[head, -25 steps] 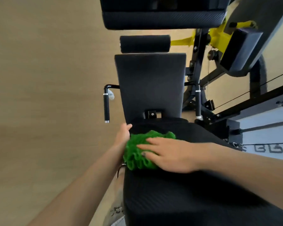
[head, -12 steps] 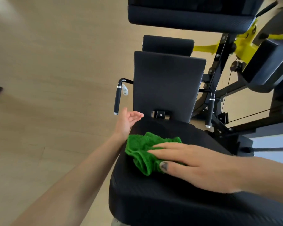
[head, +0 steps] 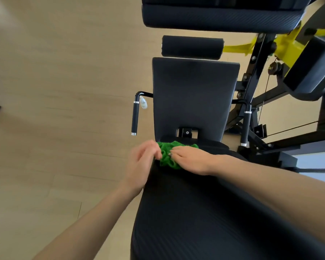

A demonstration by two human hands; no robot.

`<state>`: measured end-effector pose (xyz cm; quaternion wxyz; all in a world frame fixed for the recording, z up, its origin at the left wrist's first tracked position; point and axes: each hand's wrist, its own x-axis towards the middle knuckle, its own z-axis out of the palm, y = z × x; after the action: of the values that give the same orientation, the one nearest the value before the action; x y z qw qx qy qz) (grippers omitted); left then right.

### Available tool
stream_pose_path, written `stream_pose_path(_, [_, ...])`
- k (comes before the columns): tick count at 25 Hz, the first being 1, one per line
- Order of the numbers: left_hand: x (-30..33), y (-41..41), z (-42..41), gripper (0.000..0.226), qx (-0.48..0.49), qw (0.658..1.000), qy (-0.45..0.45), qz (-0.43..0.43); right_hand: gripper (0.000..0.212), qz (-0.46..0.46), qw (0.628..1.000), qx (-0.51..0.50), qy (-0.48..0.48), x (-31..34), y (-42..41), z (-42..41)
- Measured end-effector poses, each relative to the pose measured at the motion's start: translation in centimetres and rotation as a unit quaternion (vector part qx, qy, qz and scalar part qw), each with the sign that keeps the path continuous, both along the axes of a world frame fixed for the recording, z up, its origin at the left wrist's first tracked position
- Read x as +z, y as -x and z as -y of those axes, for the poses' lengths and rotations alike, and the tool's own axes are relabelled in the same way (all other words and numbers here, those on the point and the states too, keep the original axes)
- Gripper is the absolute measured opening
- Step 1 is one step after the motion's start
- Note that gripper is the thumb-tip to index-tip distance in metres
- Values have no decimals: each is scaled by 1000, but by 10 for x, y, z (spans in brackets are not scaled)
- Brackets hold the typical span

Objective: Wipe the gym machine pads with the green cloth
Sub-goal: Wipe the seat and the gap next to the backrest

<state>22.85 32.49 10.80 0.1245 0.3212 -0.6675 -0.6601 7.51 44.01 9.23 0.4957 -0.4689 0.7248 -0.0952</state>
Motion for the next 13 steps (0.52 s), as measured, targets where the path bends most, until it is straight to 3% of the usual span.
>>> stream_pose_path(2, [5,-3,-4,40,-92,994,-59,9,49,2,1000,-19,25,29,3,-32])
stream_pose_path(6, [2,5,-8,46,-69,991,-112,27,65,27,997,-65,8,78,2,-95])
stream_pose_path(9, [-2,5,-9,50,-60,990,-126,23,65,42,999,-27,-23,42,6,-70])
stream_pose_path(13, [-11,3,-8,48,-67,990,-123,18,51,-32,997,27,-67,-49,18,16])
